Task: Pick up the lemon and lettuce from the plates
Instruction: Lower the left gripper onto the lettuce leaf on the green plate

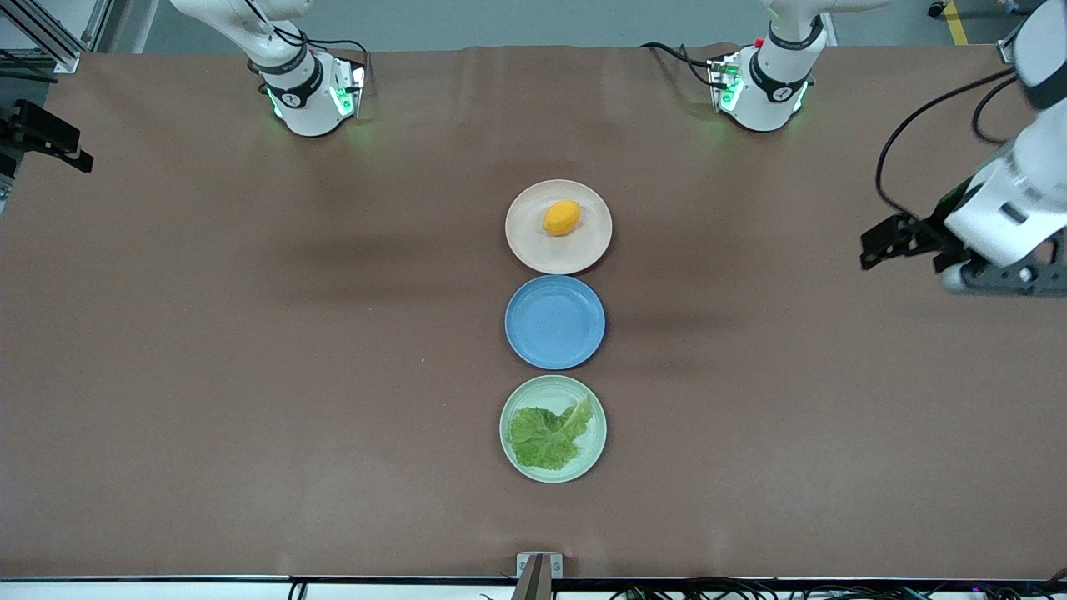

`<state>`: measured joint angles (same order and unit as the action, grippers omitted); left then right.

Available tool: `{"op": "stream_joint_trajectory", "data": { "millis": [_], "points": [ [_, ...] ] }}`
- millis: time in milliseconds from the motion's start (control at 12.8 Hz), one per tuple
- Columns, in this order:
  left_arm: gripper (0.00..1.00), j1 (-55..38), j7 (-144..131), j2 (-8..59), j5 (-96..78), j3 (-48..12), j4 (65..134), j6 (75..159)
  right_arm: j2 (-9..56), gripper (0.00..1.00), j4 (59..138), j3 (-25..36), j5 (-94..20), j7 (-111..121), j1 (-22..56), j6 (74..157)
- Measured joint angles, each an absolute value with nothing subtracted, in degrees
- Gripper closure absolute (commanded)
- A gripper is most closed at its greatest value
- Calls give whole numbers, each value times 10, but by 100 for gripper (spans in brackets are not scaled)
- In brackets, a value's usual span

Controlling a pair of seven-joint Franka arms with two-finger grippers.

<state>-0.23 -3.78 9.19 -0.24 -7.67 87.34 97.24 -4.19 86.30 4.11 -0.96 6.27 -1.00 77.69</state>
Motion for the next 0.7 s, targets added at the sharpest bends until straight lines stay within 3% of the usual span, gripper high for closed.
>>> {"op": "stream_joint_trajectory", "data": {
  "millis": [391, 703],
  "points": [
    [0, -62, -38, 189, -3, -80, 869, 1085, -42, 0, 863, 39, -17, 45, -10, 778],
    [2, -131, -40, 269, -3, -80, 868, 1228, -17, 0, 866, 36, -17, 45, -8, 821]
  ]
}}
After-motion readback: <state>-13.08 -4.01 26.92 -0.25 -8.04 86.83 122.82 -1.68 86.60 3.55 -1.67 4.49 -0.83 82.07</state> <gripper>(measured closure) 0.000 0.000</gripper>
